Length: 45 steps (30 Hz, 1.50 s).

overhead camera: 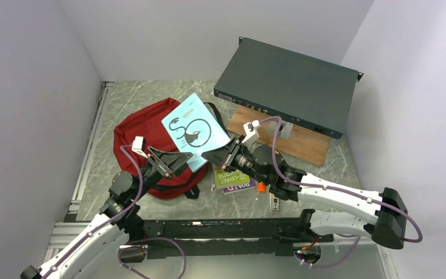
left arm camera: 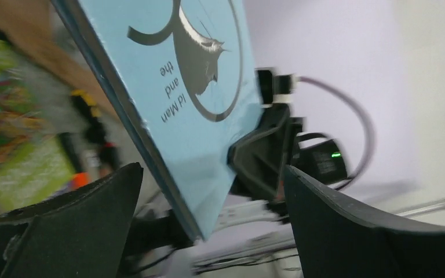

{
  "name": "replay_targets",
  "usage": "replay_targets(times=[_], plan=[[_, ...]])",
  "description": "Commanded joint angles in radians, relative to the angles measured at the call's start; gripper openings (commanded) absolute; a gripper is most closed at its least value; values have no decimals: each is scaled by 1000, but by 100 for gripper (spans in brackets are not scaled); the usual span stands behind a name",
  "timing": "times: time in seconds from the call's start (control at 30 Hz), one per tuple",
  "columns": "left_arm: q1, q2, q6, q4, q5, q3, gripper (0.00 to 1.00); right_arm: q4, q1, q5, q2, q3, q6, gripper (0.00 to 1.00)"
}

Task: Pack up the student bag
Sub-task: Pick up the book from the center of the board, then place the book in the student bag.

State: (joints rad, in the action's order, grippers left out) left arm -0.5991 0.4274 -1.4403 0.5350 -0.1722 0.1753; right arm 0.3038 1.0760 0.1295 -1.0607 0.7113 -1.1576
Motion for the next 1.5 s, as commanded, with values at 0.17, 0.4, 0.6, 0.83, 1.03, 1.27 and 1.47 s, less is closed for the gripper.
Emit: replay_targets(times=[0.17, 0.4, 0.6, 0.83, 1.03, 1.27, 1.47], plan=[[-2, 90, 600, -1286, 69, 507, 100, -362, -1, 194, 201, 81, 339, 0], [-2, 388, 799, -1425, 104, 730, 99, -519, -2, 98, 278, 89, 470, 0], [-2, 561, 769, -1205, 130, 725, 78, -569, -2, 84, 379, 21, 453, 0], [-2, 724, 751, -1008, 116, 731, 72, -642, -4, 63, 455, -17, 419, 0], [-2, 843, 794, -976, 145, 765, 63, -678, -4, 58, 505, -57, 398, 0], [2, 894, 813, -976, 170, 790, 51, -687, -4, 34, 522, -83, 381, 0], [17, 934, 820, -978, 194, 793, 43, -696, -5, 17, 515, -78, 374, 0]])
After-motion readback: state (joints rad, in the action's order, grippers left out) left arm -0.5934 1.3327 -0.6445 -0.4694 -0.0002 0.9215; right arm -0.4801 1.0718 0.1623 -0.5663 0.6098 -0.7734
